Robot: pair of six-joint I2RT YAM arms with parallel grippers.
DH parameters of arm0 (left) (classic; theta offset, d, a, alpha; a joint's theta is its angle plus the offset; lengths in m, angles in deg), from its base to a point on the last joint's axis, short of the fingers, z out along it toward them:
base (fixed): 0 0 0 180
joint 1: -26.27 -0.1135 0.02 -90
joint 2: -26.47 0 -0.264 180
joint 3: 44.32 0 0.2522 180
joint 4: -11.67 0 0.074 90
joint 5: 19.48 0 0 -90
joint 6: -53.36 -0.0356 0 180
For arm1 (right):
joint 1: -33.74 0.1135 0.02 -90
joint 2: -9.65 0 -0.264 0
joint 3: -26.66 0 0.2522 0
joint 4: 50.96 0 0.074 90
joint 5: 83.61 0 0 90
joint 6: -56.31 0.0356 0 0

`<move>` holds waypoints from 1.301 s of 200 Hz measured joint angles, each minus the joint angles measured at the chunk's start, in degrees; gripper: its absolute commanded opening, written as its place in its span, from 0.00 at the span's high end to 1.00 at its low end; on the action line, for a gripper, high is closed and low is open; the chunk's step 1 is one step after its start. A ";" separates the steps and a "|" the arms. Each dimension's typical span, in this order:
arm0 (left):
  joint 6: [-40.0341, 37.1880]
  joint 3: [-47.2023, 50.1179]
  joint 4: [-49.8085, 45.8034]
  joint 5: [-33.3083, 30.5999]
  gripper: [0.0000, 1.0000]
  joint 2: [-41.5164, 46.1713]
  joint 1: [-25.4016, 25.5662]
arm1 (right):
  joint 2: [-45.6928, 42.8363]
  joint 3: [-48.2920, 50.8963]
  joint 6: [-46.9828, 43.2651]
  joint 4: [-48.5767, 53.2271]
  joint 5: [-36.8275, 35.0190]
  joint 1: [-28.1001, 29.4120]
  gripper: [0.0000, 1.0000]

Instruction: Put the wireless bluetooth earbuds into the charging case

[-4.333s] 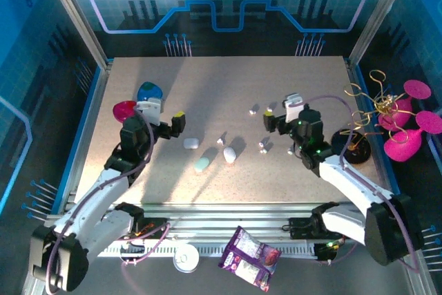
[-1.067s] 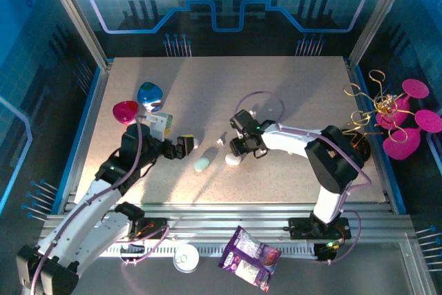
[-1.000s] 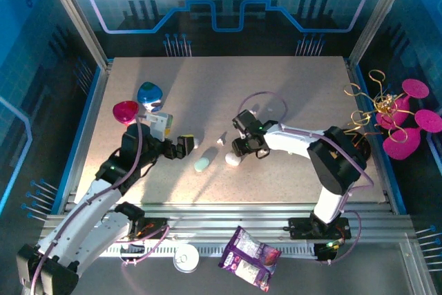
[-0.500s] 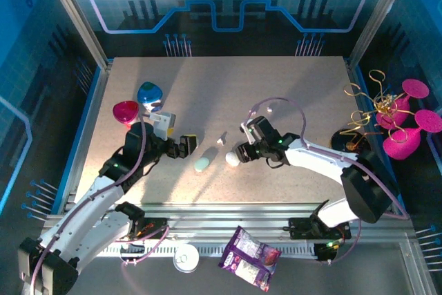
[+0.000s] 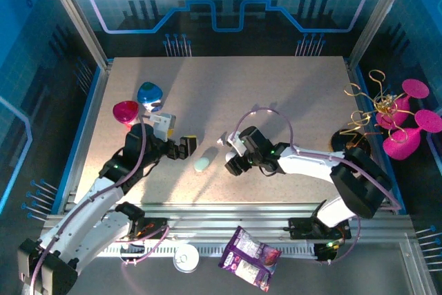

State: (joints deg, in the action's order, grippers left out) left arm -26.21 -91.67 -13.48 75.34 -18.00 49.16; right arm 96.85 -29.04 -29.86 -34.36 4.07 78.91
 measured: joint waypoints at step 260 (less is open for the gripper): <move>-10.38 -1.66 4.31 13.79 0.01 -3.32 2.56 | -15.43 0.13 -5.11 7.02 13.90 -6.91 0.74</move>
State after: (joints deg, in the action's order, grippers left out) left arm -36.59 -93.33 -9.18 89.13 -21.32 51.72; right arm 81.42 -28.91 -34.97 -27.35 17.97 72.00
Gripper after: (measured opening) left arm 0.994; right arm 0.335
